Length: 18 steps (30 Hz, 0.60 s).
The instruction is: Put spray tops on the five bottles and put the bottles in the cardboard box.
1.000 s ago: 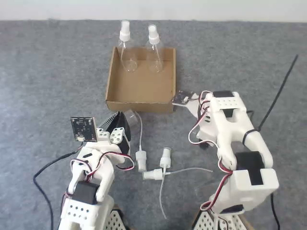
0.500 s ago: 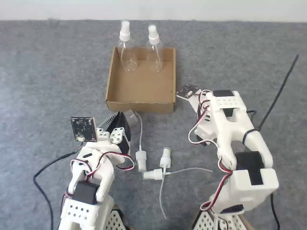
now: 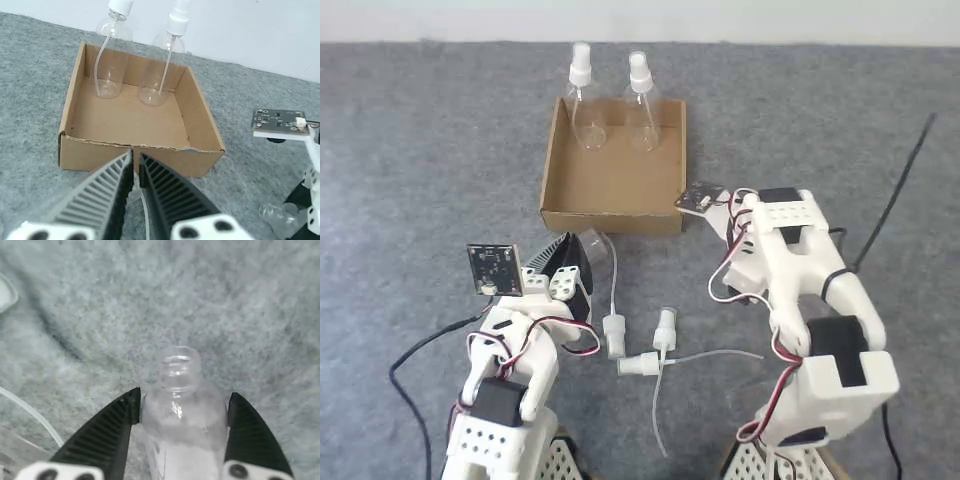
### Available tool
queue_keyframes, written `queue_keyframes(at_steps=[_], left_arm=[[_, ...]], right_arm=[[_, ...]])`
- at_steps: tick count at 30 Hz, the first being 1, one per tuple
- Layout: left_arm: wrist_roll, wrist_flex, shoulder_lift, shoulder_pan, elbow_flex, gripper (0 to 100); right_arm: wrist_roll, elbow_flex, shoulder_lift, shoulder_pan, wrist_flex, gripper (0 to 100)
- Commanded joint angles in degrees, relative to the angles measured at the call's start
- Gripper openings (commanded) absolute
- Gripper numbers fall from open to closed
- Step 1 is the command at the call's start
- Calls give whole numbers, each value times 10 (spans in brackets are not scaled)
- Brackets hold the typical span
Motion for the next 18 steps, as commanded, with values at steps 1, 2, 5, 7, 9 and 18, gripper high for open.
queue_keyframes(at_steps=[1, 2, 5, 7, 9, 18], left_arm=[[-7, -16, -8, -1, -7, 11], [-7, -16, -8, -1, -7, 11], [-7, -16, -8, -1, -7, 11], [-7, -16, -8, -1, -7, 11], [-7, -16, -8, -1, -7, 11], [-7, -16, -8, -1, -7, 11]], right_arm=[[6, -33, -9, -18, -2, 243], [6, -34, -9, -22, -2, 247], [4, -34, -9, -29, -1, 307], [5, -34, -8, -29, -1, 331], [6, -34, -9, -29, -1, 309], [7, -34, -10, -21, -2, 215]])
